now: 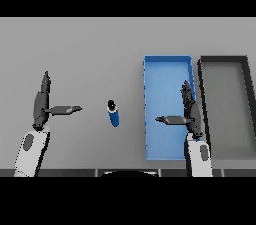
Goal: Pick up the blue pipe and place it into the blue bin.
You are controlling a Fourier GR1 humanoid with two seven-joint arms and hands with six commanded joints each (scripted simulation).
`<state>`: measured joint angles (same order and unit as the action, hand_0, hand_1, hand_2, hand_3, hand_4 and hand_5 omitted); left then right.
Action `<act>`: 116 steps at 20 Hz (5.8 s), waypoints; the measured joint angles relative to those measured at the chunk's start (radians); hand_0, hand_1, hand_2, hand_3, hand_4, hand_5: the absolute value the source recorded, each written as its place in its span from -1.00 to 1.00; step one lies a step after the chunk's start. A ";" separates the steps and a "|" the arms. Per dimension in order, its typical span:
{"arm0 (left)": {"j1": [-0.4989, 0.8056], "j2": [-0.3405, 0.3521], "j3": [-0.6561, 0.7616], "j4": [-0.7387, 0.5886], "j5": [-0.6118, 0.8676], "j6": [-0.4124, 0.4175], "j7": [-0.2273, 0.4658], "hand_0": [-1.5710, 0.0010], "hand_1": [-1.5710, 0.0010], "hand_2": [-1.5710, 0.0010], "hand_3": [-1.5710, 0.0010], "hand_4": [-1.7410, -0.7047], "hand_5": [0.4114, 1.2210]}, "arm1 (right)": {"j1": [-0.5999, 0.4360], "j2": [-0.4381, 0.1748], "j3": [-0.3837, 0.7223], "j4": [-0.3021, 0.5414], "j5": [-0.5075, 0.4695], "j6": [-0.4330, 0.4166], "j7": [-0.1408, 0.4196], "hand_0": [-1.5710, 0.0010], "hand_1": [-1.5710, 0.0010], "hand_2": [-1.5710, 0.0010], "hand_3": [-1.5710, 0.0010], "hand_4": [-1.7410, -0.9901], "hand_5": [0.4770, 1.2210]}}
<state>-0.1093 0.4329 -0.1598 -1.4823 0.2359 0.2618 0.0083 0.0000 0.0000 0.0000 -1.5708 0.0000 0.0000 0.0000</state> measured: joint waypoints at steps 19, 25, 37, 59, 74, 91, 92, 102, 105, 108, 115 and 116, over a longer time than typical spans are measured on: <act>0.094 0.197 -0.133 -0.086 0.000 -0.391 -0.176 1.00 1.00 1.00 1.00 0.37 -0.62 | 0.086 -0.134 0.085 -0.115 0.124 0.072 -0.067 1.00 1.00 1.00 1.00 0.37 -0.68; 0.076 0.194 -0.234 -0.160 -0.012 -0.467 -0.049 1.00 1.00 1.00 1.00 0.26 -0.83 | 0.081 -0.142 0.079 -0.112 0.110 0.087 -0.102 1.00 1.00 1.00 1.00 0.32 -0.65; -0.027 -0.008 -0.378 -0.048 -0.122 -0.478 -0.015 1.00 1.00 1.00 1.00 0.21 -0.91 | 0.097 -0.131 0.083 -0.137 0.113 0.080 -0.098 1.00 1.00 1.00 1.00 0.24 -0.64; -0.102 -0.270 -0.397 0.151 -0.136 -0.398 -0.179 -0.81 -0.83 -0.85 -0.74 -0.88 0.87 | 0.091 -0.144 0.070 -0.117 0.110 0.087 -0.101 1.00 1.00 1.00 1.00 0.31 -0.61; -0.192 -0.265 -0.431 -0.103 -0.072 -0.433 -0.068 -0.99 -0.99 -0.99 -0.83 -0.97 1.00 | 0.104 -0.151 0.073 -0.126 0.130 0.082 -0.120 1.00 1.00 1.00 1.00 0.48 -0.59; -0.202 -0.267 -0.424 -0.088 -0.091 -0.436 -0.061 -1.00 -1.00 -1.00 -0.83 -0.98 1.00 | 0.096 -0.269 0.073 -0.367 -0.172 0.300 -0.004 1.00 1.00 1.00 1.00 0.31 -0.85; -0.198 -0.261 -0.424 -0.081 -0.098 -0.436 -0.059 -1.00 -1.00 -1.00 -0.83 -0.98 1.00 | 0.076 -0.294 0.088 -0.385 -0.185 0.325 0.033 1.00 1.00 1.00 1.00 0.28 -0.88; -0.217 -0.265 -0.417 -0.078 -0.093 -0.452 -0.042 -1.00 -1.00 -1.00 -0.83 -0.98 1.00 | -0.226 -0.369 0.252 -0.488 -0.311 0.440 0.291 1.00 1.00 1.00 1.00 0.17 -0.85; -0.224 -0.268 -0.409 -0.061 -0.088 -0.461 -0.041 -1.00 -1.00 -1.00 -0.83 -0.98 1.00 | -0.308 -0.356 0.293 -0.453 -0.299 0.473 0.318 1.00 1.00 1.00 1.00 0.22 -0.86; -0.218 -0.279 -0.416 -0.054 -0.087 -0.476 -0.078 -1.00 -1.00 -1.00 -0.89 -0.98 1.00 | -0.371 -0.312 0.339 -0.409 -0.296 0.498 0.332 1.00 1.00 1.00 1.00 0.30 -0.84; -0.216 -0.272 -0.405 -0.040 -0.071 -0.504 -0.080 -1.00 -1.00 -1.00 -0.91 -0.97 1.00 | -0.492 -0.234 0.381 -0.302 -0.285 0.503 0.401 1.00 1.00 0.97 1.00 0.37 -0.91; -0.216 -0.267 -0.403 -0.055 -0.058 -0.513 -0.071 -1.00 -1.00 -1.00 -0.85 -0.96 1.00 | -0.518 -0.228 0.374 -0.278 -0.293 0.509 0.406 1.00 0.98 0.94 1.00 0.36 -0.90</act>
<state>-0.3255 0.1659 -0.5629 -1.5370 0.1776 -0.2514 -0.0627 -0.5183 -0.2279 0.3739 -1.8489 -0.2933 0.5085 0.4060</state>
